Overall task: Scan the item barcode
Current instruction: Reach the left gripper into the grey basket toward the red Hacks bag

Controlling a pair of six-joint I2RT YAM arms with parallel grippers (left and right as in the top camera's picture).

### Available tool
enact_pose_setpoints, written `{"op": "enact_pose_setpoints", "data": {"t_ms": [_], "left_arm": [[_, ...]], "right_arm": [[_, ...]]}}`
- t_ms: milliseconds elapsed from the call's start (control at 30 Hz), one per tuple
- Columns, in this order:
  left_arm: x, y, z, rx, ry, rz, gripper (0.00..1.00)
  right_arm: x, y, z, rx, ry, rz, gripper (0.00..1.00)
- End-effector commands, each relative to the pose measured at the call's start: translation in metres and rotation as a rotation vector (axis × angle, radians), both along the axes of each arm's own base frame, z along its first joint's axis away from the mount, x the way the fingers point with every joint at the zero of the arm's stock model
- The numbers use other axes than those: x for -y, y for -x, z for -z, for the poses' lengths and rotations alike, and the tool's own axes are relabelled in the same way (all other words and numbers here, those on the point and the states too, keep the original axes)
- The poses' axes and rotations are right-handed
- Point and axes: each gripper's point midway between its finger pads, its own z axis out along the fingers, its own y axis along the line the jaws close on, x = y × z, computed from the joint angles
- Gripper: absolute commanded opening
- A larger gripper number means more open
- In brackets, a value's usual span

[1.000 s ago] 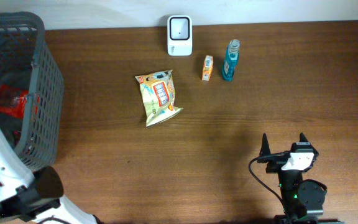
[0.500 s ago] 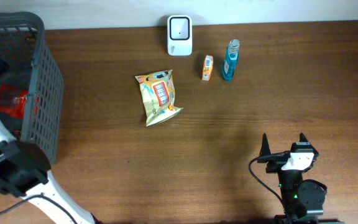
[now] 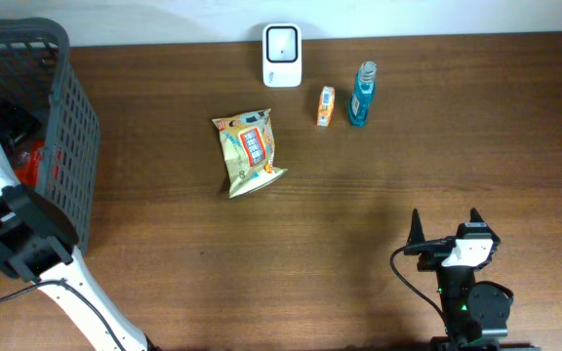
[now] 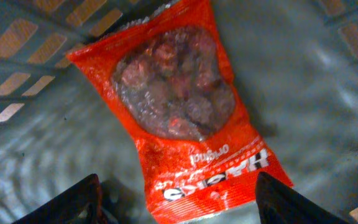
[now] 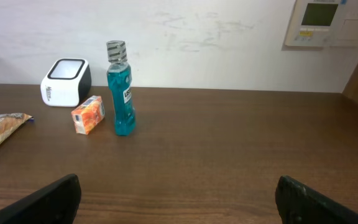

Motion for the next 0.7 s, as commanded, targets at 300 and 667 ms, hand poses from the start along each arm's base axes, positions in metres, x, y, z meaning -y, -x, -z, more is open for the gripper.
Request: {"op": "enact_pose_setpoints", "data": {"t_ms": [300, 667], "left_arm": [[0.008, -0.009, 0.049, -0.046, 0.084, 0.07, 0.66], [0.007, -0.005, -0.043, 0.091, -0.01, 0.069, 0.66]], "right_arm": [[0.003, 0.0, 0.004, -0.008, 0.001, 0.017, 0.99], [0.003, 0.0, 0.004, -0.008, 0.001, 0.017, 0.99]]}}
